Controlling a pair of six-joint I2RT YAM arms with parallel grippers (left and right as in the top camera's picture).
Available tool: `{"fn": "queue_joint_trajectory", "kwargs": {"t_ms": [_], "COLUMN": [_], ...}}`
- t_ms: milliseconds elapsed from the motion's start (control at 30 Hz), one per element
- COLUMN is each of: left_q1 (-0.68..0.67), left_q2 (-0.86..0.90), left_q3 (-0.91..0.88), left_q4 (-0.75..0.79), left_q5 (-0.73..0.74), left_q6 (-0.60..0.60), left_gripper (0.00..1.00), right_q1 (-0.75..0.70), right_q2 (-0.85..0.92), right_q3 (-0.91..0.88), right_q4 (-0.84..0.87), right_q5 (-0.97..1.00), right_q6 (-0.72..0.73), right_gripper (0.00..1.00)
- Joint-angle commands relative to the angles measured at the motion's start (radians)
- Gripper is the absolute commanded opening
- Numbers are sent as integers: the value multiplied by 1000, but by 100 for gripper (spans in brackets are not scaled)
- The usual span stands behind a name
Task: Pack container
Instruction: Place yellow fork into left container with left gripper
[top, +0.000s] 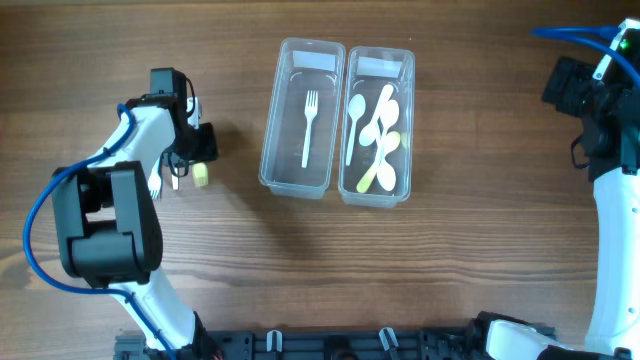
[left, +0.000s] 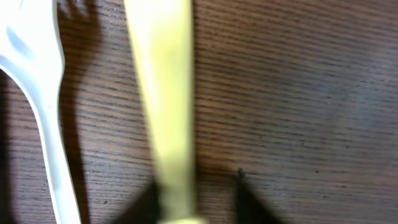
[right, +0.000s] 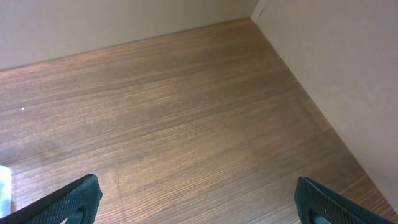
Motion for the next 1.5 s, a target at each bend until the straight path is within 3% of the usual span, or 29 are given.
{"fn": "queue_joint_trajectory", "kwargs": {"t_ms": [0,233,400,500,667,767,800,1067,1100,1133,1167,1233,1267,1333,1467], "left_q1": [2,2,-13,-73,-261,-381,-463,-508,-508,-508,-507,-497,-487,-459,-366], "left_q2": [39,2,-154,-322,-487,-462,-379,-61,-50,-47,-57,-94,-126,-200,-399], "left_q3": [-2,27,223,320,324,313,280,270,270,270,276,311,343,411,470], "left_q4": [-10,-46,-177,-160,-108,-136,-138,-78,-74,-68,-66,-80,-105,-153,-179], "left_q5": [20,21,124,246,194,19,-21,-1,9,24,27,27,26,26,1], "left_q6": [8,3,-56,-57,-56,-56,-56,-108,-108,-108,-108,-107,-107,-107,-100], "left_gripper": [5,4,4,4,4,4,4,4,7,36,51,55,65,100,100], "right_q1": [-2,-2,-2,-2,-2,-2,-2,-2,-2,-2,-2,-2,-2,-2,-2], "right_q2": [-13,-13,-13,-13,-13,-13,-13,-13,-13,-13,-13,-13,-13,-13,-13], "right_q3": [12,12,12,12,12,12,12,12,12,12,12,12,12,12,12], "right_q4": [2,2,2,2,2,2,2,2,2,2,2,2,2,2,2], "right_q5": [-9,-9,-9,-9,-9,-9,-9,-9,-9,-9,-9,-9,-9,-9,-9], "right_q6": [8,8,8,8,8,8,8,8,8,8,8,8,8,8,8], "right_gripper": [100,99,100,100,100,100,100,100,100,100,100,100,100,100,100]}}
